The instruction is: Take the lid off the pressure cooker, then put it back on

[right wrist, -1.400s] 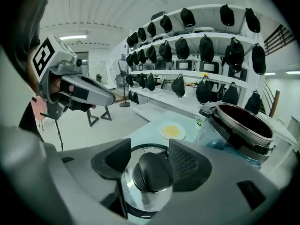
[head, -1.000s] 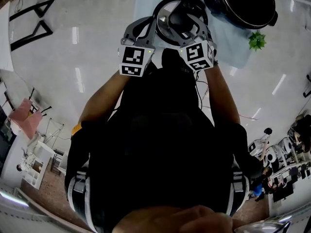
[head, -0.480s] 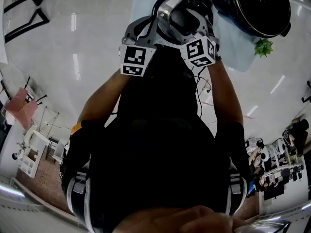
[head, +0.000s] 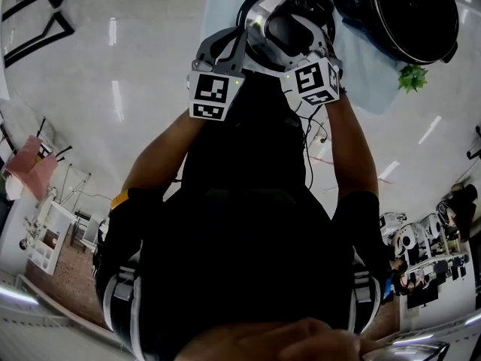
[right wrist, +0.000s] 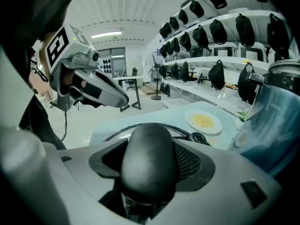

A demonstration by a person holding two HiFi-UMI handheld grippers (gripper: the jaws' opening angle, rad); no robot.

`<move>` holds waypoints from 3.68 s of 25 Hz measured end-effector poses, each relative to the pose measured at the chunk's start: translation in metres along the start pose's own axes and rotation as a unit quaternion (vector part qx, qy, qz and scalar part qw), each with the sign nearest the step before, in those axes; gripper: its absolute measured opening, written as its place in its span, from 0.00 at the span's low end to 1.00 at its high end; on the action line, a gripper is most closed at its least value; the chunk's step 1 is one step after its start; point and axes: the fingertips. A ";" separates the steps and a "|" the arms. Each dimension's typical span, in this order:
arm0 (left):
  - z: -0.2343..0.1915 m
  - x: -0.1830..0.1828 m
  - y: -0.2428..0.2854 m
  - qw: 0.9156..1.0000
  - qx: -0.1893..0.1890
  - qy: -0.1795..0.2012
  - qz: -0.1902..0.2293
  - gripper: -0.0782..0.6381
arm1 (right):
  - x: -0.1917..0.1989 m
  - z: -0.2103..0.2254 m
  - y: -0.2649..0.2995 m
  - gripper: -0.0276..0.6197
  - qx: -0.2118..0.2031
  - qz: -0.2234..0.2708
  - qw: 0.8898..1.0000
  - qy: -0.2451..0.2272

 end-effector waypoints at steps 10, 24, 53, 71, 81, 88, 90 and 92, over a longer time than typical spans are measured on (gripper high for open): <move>0.006 0.004 -0.007 1.000 0.014 0.010 0.003 0.13 | 0.003 0.001 0.000 0.49 0.005 -0.010 1.000 0.024; 0.002 -0.074 -0.087 0.997 0.007 0.020 0.076 0.13 | -0.078 -0.013 -0.052 0.49 0.028 0.015 0.999 0.042; 0.078 -0.194 -0.134 0.981 0.043 0.059 0.182 0.13 | -0.140 0.077 -0.237 0.49 0.111 0.040 0.993 -0.005; 0.123 -0.243 -0.027 0.991 -0.030 0.019 0.132 0.13 | -0.068 0.259 -0.246 0.49 0.046 0.022 0.998 -0.038; 0.113 -0.241 -0.017 0.991 -0.056 0.003 0.123 0.13 | -0.068 0.260 -0.221 0.49 -0.007 0.033 0.999 -0.038; 0.115 -0.240 -0.013 0.991 -0.056 0.000 0.120 0.13 | -0.060 0.253 -0.217 0.49 -0.039 0.020 0.998 -0.048; 0.118 -0.240 -0.010 0.992 -0.053 0.001 0.119 0.13 | -0.057 0.255 -0.216 0.49 -0.047 0.021 0.998 -0.047; 0.121 -0.240 -0.008 0.992 -0.049 0.002 0.118 0.13 | -0.054 0.256 -0.214 0.49 -0.053 0.025 0.997 -0.043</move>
Point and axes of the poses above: the fingertips, and each gripper's own axes: y forward along the fingers, z to its right, x out of its underside, and after that the axes turned 5 degrees about -y, right-handed
